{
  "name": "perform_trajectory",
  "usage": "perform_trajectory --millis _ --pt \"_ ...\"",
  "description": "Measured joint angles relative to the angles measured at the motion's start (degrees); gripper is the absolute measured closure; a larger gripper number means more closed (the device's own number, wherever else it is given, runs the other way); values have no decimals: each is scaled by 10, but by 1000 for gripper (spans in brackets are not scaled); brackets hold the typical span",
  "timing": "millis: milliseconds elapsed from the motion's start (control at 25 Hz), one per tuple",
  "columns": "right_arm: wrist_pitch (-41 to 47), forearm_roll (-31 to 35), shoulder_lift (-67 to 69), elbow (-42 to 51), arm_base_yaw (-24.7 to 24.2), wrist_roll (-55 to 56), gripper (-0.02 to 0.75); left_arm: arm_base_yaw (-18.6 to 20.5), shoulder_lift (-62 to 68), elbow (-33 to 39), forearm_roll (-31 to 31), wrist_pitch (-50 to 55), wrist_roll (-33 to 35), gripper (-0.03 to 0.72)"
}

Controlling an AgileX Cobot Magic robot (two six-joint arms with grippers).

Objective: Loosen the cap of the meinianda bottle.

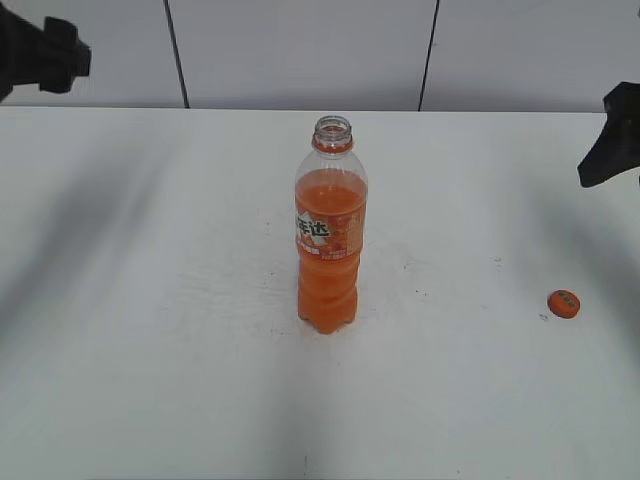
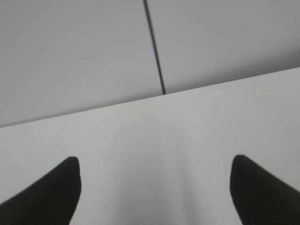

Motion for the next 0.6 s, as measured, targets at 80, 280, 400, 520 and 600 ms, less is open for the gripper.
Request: perform_trajectory --millis 80,280,400,520,600 --pt "5 0 0 0 0 0 224 0 10 1 -28 34 17 101" --pt "7 0 0 0 0 0 224 0 12 1 -186 55 158 101" --pt "7 0 0 0 0 0 224 0 12 1 -311 74 266 101" --pt "7 0 0 0 0 0 224 0 12 1 -406 101 354 101" --pt "8 0 0 0 0 0 224 0 12 1 -464 128 412 101"
